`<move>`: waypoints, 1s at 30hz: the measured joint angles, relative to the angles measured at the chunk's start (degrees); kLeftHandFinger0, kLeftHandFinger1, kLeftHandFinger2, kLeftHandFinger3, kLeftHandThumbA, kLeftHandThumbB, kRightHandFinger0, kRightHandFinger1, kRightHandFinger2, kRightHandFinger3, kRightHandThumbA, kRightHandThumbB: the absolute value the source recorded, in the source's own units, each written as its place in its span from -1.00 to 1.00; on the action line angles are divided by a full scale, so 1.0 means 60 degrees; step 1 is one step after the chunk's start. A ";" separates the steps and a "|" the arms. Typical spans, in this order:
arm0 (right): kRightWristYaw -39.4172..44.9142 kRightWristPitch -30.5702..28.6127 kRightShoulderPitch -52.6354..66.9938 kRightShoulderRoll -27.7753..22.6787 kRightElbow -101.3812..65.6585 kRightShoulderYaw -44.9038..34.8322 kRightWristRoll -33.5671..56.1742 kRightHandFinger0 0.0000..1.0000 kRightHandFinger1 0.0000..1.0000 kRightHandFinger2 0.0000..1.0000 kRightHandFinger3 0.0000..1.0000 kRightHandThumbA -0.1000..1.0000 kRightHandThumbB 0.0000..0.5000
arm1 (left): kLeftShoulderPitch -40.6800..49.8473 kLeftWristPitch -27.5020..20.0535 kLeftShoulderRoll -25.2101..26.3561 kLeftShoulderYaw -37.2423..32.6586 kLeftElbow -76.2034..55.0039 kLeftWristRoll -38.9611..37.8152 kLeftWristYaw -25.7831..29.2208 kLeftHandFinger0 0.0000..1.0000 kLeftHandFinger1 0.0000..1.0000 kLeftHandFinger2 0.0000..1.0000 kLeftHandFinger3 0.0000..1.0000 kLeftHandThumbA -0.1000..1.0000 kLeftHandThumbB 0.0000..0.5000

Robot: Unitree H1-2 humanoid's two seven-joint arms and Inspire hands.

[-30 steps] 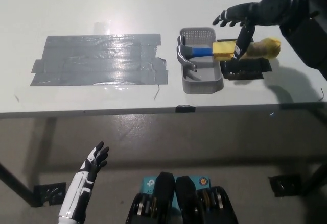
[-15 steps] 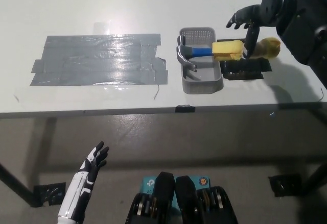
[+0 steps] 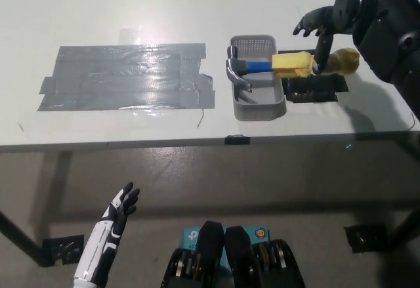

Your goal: The robot picks the hammer placed on top of the gray container with right hand and places it on the grey area of the desk

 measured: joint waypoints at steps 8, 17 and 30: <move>-0.0003 -0.0420 0.0000 0.0366 0.0791 -0.0250 0.0030 1.00 1.00 1.00 1.00 1.00 0.40 | -0.0099 -0.0008 0.0023 -0.0021 0.0014 0.0070 -0.0002 1.00 1.00 1.00 1.00 1.00 0.46; -0.0079 -0.0553 0.0001 0.0563 0.1460 -0.0478 0.0046 1.00 1.00 1.00 1.00 1.00 0.44 | -0.0145 0.0049 0.0043 -0.0034 -0.0066 0.0145 -0.0021 1.00 1.00 1.00 1.00 1.00 0.52; -0.0555 -0.0663 0.0001 0.0560 0.1900 -0.0317 -0.0169 1.00 1.00 1.00 1.00 0.90 0.53 | -0.0288 0.0100 0.0090 -0.0056 -0.0178 0.0144 -0.0027 1.00 1.00 1.00 1.00 1.00 0.57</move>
